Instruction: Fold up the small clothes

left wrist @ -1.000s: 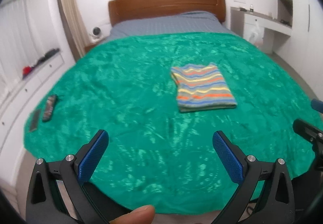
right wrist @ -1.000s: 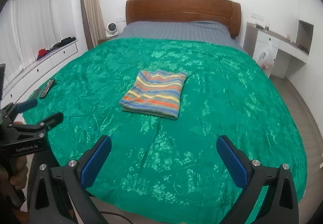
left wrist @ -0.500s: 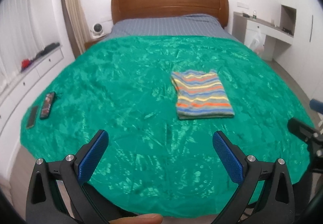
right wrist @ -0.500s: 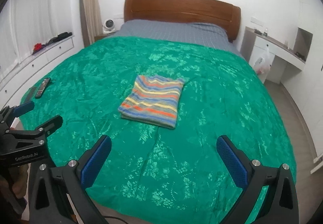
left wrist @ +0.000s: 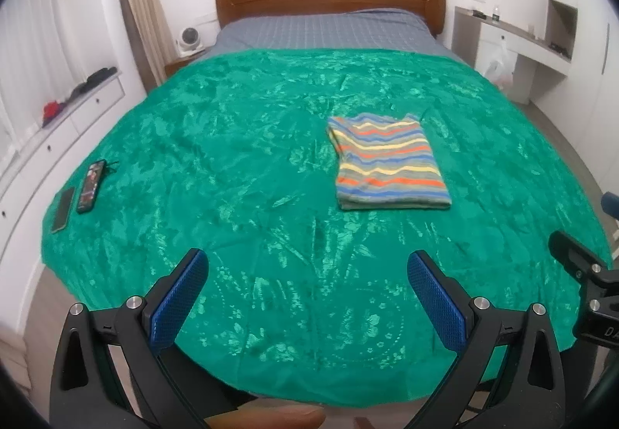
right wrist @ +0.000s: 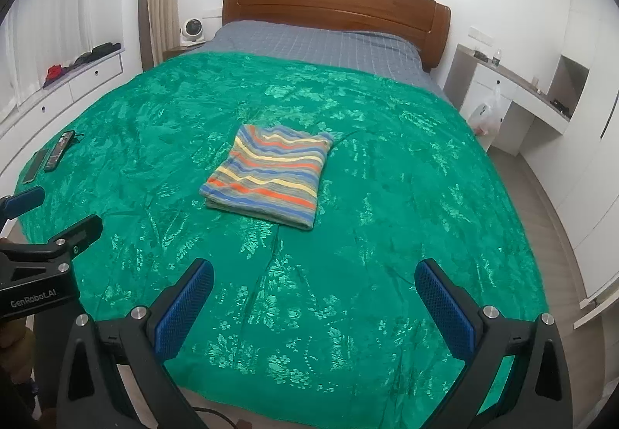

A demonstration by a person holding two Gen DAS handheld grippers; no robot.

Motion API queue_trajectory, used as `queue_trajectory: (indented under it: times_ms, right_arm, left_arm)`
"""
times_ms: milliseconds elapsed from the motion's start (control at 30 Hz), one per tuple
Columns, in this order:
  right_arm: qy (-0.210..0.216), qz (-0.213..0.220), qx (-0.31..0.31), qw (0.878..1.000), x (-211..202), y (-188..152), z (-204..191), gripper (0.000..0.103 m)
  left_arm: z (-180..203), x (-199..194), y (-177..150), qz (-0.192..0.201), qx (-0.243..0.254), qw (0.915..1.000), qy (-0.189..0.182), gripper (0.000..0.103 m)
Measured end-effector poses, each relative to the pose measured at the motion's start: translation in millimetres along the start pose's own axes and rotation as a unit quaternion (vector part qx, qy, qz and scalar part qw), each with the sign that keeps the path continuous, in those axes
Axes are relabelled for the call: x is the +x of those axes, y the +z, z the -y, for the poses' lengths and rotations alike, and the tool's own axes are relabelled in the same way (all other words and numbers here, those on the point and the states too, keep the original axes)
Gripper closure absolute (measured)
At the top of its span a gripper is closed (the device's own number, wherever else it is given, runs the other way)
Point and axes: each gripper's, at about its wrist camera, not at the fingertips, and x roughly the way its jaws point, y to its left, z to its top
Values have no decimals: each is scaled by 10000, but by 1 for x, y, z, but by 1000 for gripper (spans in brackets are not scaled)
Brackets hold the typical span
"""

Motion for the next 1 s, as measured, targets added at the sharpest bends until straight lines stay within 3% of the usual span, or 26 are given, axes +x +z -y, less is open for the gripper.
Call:
queue_trajectory:
  times_ms: [100,433,600,733,1000]
  right_arm:
    - [31,11,36,10000,-1,2,3,1]
    - [141,-114,18,9998,7,5,4,0]
    - [126,187,179,9996,-14,12,11,1]
    - [206,495,354,9979,-35,22,17,1]
    - [197,1,125,9997,-9,6,1,1]
  left_arm:
    - [3,-2,3,20,65,9999,117,0]
    - [10,-4,14,25,89,10000,7,0]
    - [9,-9,19,42,-53,10000,-38,0]
    - [12,-13,21,217,24,9997,133,0]
    - [15,-11,21,162,114,9998,-4,0]
